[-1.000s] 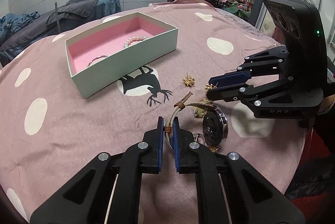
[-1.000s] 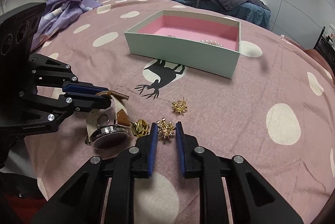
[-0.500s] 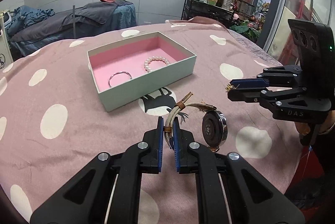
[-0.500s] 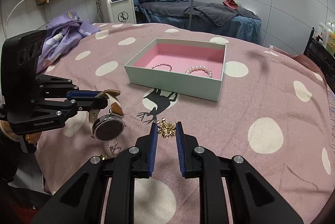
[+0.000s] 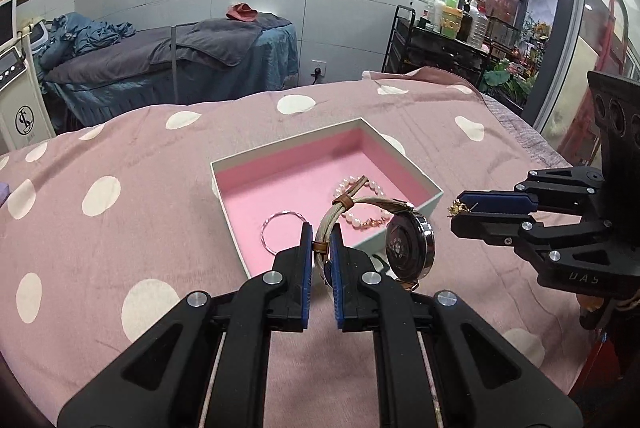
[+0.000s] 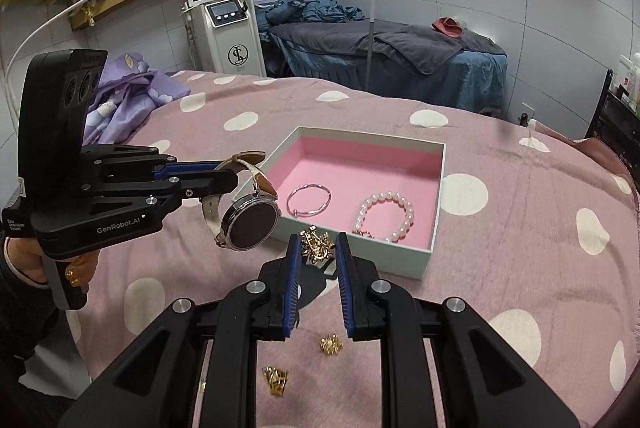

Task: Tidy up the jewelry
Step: 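Carry the watch in the left gripper and earring in the right into the box, then open the left gripper releasing the watch while the right gripper releases the earring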

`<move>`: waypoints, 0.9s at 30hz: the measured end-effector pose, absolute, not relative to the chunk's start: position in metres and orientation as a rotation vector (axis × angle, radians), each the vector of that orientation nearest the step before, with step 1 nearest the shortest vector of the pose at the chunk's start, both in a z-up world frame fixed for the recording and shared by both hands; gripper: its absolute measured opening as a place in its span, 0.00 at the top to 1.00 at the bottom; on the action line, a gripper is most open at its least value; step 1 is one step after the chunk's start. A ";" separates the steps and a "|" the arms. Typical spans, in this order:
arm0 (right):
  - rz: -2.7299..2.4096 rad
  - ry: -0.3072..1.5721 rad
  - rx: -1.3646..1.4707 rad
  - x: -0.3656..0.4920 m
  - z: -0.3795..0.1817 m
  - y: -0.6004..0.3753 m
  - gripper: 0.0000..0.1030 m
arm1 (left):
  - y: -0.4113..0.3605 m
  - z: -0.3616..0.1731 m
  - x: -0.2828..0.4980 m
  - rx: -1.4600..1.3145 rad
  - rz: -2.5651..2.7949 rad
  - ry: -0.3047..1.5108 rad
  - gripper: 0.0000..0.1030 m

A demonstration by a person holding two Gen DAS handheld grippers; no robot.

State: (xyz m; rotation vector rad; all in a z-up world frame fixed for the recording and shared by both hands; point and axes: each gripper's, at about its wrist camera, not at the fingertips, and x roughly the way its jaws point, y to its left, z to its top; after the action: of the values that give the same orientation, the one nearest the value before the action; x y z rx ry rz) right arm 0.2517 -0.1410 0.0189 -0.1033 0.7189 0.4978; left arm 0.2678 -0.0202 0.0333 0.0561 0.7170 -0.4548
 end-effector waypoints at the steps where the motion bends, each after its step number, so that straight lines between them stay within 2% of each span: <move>1: 0.490 0.725 -0.100 0.260 0.019 -0.140 0.84 | -0.020 0.034 0.276 0.060 -0.438 0.719 0.92; 14: 0.381 0.870 -0.111 0.343 -0.011 -0.126 0.84 | -0.034 -0.006 0.376 0.048 -0.359 0.913 0.92; 27: 0.329 0.975 -0.243 0.359 -0.045 -0.107 0.84 | -0.052 -0.026 0.392 0.080 -0.336 0.965 0.91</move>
State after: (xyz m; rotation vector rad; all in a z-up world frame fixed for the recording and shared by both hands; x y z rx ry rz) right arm 0.3590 -0.1073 -0.0450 -0.2427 0.9745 0.3288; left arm 0.3925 -0.0516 -0.0259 0.0796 0.9646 -0.3358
